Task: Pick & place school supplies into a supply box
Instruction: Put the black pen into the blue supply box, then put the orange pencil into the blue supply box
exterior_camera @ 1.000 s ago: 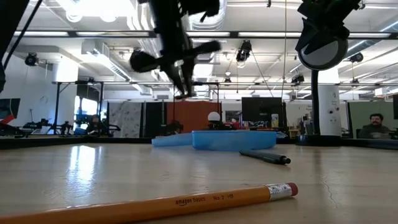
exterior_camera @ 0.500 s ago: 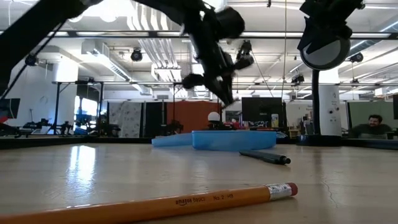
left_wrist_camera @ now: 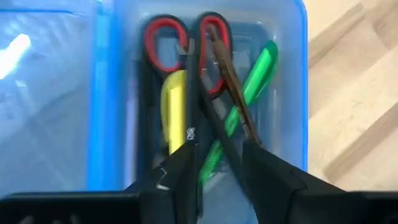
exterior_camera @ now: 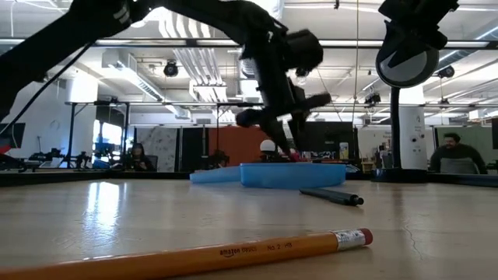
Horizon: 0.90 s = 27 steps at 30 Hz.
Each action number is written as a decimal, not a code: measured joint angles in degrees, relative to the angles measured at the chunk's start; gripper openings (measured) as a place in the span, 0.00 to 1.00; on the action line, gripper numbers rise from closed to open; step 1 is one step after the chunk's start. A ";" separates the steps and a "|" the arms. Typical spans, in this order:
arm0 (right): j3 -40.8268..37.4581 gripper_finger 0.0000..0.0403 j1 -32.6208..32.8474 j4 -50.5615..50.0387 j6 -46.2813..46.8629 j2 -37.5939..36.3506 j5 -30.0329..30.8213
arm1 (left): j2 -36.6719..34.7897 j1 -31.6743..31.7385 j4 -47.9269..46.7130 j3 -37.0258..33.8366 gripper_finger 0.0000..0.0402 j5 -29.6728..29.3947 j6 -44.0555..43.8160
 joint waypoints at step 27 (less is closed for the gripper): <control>0.00 0.56 0.71 -1.34 -2.14 0.00 -5.22 | -22.62 -34.88 0.64 -22.29 0.33 0.71 0.27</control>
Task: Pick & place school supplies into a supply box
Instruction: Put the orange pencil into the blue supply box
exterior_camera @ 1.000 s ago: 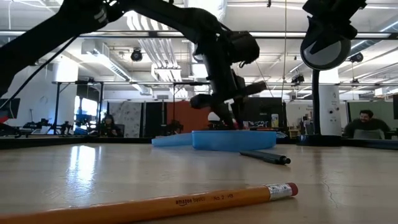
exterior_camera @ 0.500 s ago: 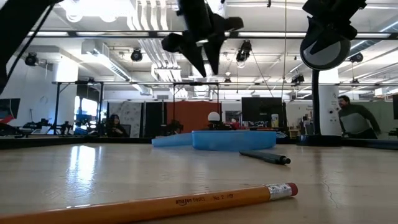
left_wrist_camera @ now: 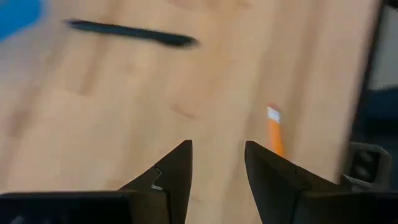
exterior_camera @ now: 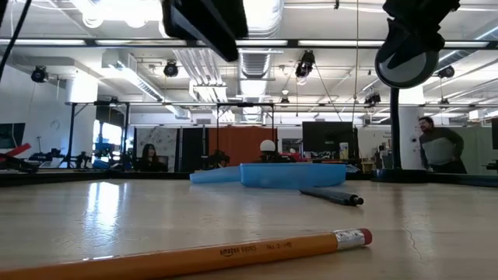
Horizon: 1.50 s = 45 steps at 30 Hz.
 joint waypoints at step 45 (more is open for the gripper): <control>-0.04 0.56 0.08 -0.69 -1.20 0.22 2.23 | 21.27 -17.41 3.18 4.74 0.32 -0.57 -26.66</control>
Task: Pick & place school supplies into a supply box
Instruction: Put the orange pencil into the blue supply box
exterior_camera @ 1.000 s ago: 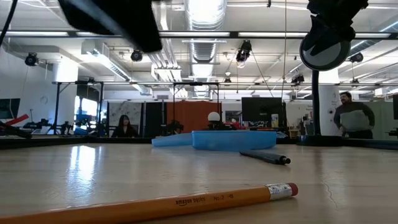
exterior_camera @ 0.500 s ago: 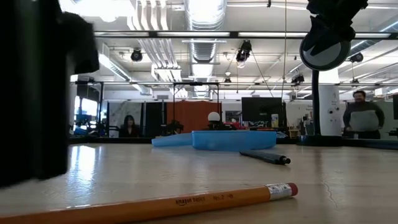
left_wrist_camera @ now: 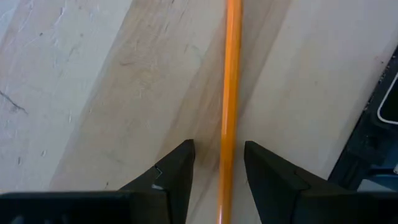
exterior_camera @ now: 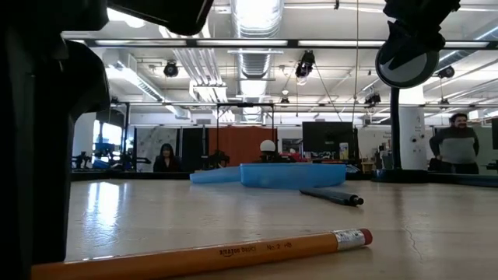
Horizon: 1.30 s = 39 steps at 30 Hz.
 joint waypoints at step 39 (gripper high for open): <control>-0.17 0.56 0.00 -0.07 -0.67 -0.11 1.40 | -8.21 15.48 -13.32 -2.51 0.01 -19.20 0.22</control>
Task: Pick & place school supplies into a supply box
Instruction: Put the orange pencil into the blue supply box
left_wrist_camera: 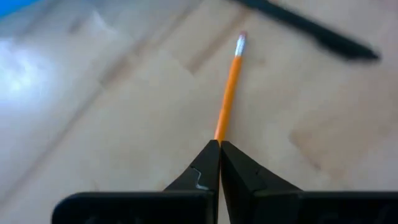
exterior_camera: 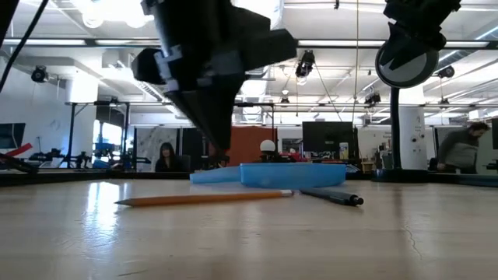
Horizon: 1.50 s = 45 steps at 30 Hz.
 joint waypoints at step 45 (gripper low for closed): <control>-0.11 0.56 -0.01 2.73 0.19 0.09 0.57 | -31.17 -0.90 36.26 -49.37 0.00 17.45 -69.77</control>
